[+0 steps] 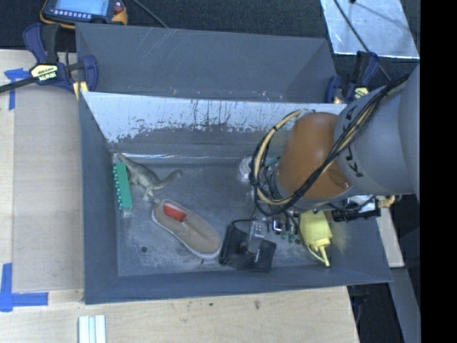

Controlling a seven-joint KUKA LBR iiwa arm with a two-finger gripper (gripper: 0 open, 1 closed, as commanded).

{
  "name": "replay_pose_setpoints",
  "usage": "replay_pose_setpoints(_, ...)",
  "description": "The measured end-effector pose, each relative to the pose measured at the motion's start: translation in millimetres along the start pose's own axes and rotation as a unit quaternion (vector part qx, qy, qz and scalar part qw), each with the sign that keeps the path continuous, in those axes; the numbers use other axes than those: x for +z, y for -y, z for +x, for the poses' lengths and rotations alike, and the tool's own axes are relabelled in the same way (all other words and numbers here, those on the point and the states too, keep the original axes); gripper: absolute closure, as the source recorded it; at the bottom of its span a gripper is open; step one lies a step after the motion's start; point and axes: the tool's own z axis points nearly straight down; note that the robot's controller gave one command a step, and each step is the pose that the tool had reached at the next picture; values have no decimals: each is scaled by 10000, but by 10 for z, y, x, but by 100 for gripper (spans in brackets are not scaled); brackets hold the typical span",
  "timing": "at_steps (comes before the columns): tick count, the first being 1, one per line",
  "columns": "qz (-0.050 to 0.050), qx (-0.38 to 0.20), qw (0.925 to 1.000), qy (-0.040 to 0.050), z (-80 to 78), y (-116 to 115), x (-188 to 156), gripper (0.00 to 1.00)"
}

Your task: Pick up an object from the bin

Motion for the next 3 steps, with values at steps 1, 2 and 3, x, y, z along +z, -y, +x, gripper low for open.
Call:
replay_pose_setpoints(1,27,198,9998,11,44,-225,-8,0)
replay_pose_setpoints(2,17,248,9997,9,276,-463,19,100)
replay_pose_setpoints(3,17,247,9997,9,275,-463,18,100)
